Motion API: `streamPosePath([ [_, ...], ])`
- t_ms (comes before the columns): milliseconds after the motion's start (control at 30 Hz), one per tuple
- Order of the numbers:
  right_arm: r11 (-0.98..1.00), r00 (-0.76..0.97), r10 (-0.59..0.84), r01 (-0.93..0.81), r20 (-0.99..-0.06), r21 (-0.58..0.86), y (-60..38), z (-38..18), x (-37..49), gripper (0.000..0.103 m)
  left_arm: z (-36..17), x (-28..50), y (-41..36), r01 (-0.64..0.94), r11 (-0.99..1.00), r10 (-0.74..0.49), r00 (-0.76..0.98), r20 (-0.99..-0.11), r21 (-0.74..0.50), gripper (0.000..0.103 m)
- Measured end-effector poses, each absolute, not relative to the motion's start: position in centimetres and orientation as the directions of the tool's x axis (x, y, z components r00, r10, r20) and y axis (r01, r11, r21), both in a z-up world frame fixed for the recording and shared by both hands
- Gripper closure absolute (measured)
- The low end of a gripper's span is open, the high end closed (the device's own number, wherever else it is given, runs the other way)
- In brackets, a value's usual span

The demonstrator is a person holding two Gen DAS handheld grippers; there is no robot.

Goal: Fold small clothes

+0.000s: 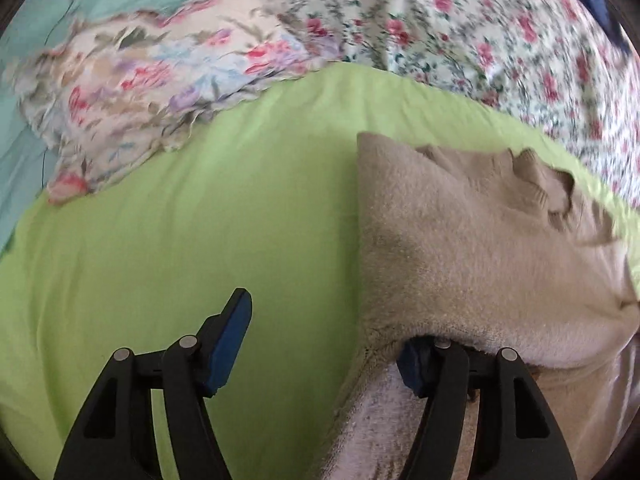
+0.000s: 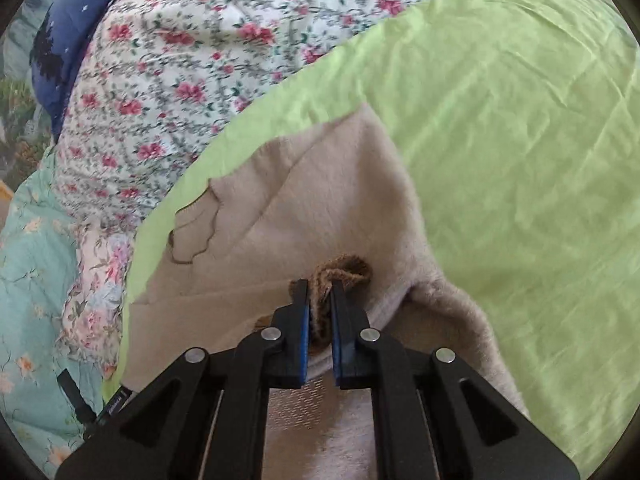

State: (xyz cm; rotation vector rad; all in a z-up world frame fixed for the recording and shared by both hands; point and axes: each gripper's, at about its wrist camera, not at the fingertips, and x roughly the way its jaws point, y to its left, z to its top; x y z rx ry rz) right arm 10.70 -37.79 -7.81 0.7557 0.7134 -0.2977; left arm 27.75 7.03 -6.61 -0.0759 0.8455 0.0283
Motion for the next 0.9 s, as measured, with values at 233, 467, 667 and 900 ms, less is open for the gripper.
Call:
streamPosePath([
  [233,0.744,0.618,-0.209,0.604,-0.758,0.288,-36.9,-5.4,11.8,0.087,-7.7,29.0,7.5,-0.056,0.994,-0.044,0.615,-0.787,-0.099,0.035],
  [467,0.854,0.744,0.082,0.290,-0.663,0.431,-29.3,-4.4,13.5,0.087,-7.9,28.6,7.9,-0.058,0.988,-0.072,0.637,-0.767,-0.140,0.034],
  [667,0.850,0.507,0.503,-0.143,-0.700,0.507,-16.3,-8.3,19.9,0.087,-7.6,27.8,8.6,-0.050,0.977,-0.122,0.672,-0.730,-0.209,0.034],
  [900,0.894,0.530,0.415,-0.088,-0.740,0.438,-14.0,-12.0,24.5,0.087,-7.9,27.6,9.6,-0.032,0.951,-0.203,0.687,-0.698,-0.309,0.034],
])
